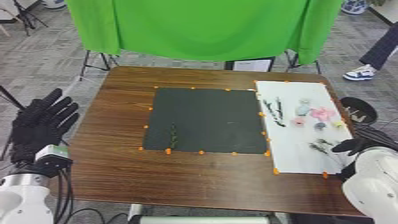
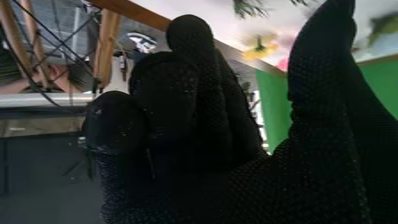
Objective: Arrange flowers
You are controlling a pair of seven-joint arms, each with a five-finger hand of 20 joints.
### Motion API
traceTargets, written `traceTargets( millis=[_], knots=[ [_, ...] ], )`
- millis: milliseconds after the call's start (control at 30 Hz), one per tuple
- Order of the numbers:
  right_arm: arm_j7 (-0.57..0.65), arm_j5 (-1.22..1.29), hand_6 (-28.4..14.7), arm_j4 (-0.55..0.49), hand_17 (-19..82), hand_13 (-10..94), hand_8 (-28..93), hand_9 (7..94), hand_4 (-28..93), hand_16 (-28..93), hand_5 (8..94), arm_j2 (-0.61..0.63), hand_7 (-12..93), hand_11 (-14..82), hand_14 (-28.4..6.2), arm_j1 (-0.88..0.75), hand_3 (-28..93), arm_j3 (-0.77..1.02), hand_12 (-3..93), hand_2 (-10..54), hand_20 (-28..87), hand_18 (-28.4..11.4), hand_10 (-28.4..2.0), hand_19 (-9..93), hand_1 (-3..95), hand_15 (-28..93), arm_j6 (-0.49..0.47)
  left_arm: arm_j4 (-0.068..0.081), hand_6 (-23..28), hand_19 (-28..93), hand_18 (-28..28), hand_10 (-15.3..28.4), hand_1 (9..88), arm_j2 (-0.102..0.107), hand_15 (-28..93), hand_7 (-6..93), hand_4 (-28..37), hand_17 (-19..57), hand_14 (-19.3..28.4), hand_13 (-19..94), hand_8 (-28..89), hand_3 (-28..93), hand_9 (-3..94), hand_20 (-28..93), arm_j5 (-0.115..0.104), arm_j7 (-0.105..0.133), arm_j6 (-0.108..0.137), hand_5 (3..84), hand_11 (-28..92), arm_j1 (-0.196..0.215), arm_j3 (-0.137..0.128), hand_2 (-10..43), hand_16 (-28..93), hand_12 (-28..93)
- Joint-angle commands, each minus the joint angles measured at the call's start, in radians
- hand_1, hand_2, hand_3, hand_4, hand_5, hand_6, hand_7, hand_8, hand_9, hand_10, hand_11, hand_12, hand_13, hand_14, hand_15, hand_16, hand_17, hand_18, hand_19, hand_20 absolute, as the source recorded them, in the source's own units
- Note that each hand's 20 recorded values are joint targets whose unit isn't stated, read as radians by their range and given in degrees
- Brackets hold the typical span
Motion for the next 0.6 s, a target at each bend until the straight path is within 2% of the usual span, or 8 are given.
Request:
traceTargets(
  millis=[33, 100, 200, 300, 367, 467, 600],
  knots=[
    [0.015, 0.006, -10.5, 0.064, 57, 80, -6, 76.5, -28, 38, 58.0, -0.014, 10, 29.6, -9.8, -0.003, 65, -0.014, 28.1, -9.5, 34, -18.8, -17.7, 93, 41.7, 58, 0.001, -0.007, 10.0, 33, 15.4, 16.5, 27.4, -0.015, 34, 11.5, -28.2, -6.4, 16.6, 22, -7, 73, 34.5, 10, 0.018, -0.014, -0.005, 41.1, 21, 0.007, 0.001, 10.5, -5, 14],
    [0.012, 0.016, -10.1, 0.074, 57, 80, -7, 76.5, -28, 38, 58.2, -0.018, 10, 29.7, -9.9, -0.001, 66, -0.019, 28.0, -9.5, 34, -18.7, -17.6, 93, 42.1, 58, -0.004, -0.005, 9.9, 33, 15.4, 16.5, 27.4, -0.015, 34, 11.5, -28.3, -6.4, 16.4, 22, -7, 73, 34.4, 10, 0.028, -0.022, -0.013, 41.2, 21, 0.002, 0.002, 10.5, -5, 14],
    [0.002, 0.013, -9.2, 0.105, 57, 80, -7, 76.8, -28, 38, 58.6, -0.019, 11, 29.8, -9.8, 0.018, 65, -0.046, 27.9, -9.5, 34, -18.6, -17.4, 93, 42.7, 58, 0.009, -0.004, 9.9, 33, 15.4, 16.5, 27.3, -0.015, 34, 11.5, -28.3, -6.4, 16.4, 22, -7, 73, 34.3, 10, 0.021, -0.019, -0.007, 41.1, 21, 0.0, 0.01, 10.5, -5, 14],
    [0.007, 0.004, -6.6, 0.128, 57, 80, -8, 77.7, -28, 38, 63.8, -0.019, 13, 30.2, -9.7, 0.044, 66, -0.084, 27.8, -9.5, 33, -18.4, -16.6, 93, 45.8, 58, 0.033, -0.003, 9.9, 33, 15.4, 16.5, 27.3, -0.017, 34, 11.6, -28.3, -6.5, 16.4, 22, -7, 73, 34.2, 10, 0.016, -0.02, -0.006, 41.1, 21, -0.004, 0.015, 10.4, -5, 14],
    [0.003, -0.014, -4.9, 0.134, 57, 80, -8, 78.5, -28, 38, 67.7, -0.019, 17, 30.9, -9.4, 0.049, 66, -0.101, 28.8, -9.5, 33, -18.2, -15.7, 93, 48.9, 58, 0.054, -0.004, 9.9, 33, 15.4, 16.5, 27.3, -0.018, 34, 11.6, -28.3, -6.5, 16.4, 22, -7, 73, 34.2, 10, 0.02, -0.021, -0.007, 41.2, 21, -0.001, 0.014, 10.4, -5, 14],
    [-0.013, -0.036, -4.7, 0.127, 56, 80, 11, 80.6, -27, 38, 74.1, -0.018, 22, 28.7, -9.3, 0.028, 58, -0.091, 35.9, -9.5, 31, -18.6, -13.8, 93, 56.9, 58, 0.078, -0.003, 9.9, 33, 15.4, 16.5, 27.2, -0.018, 34, 11.6, -28.3, -6.5, 16.5, 22, -7, 73, 34.2, 10, 0.016, -0.019, -0.005, 41.2, 21, -0.002, 0.015, 10.4, -5, 14],
    [-0.028, -0.054, -3.2, 0.112, 56, 81, 20, 82.2, -27, 37, 75.2, -0.009, 32, 29.2, -9.3, 0.012, 60, -0.082, 39.9, -7.7, 28, -18.6, -12.5, 93, 58.9, 57, 0.129, -0.004, 9.9, 33, 15.4, 16.5, 27.2, -0.02, 34, 11.6, -28.3, -6.5, 16.4, 21, -7, 73, 34.2, 10, 0.017, -0.022, -0.006, 41.3, 21, 0.002, 0.012, 10.4, -5, 14]
  ],
)
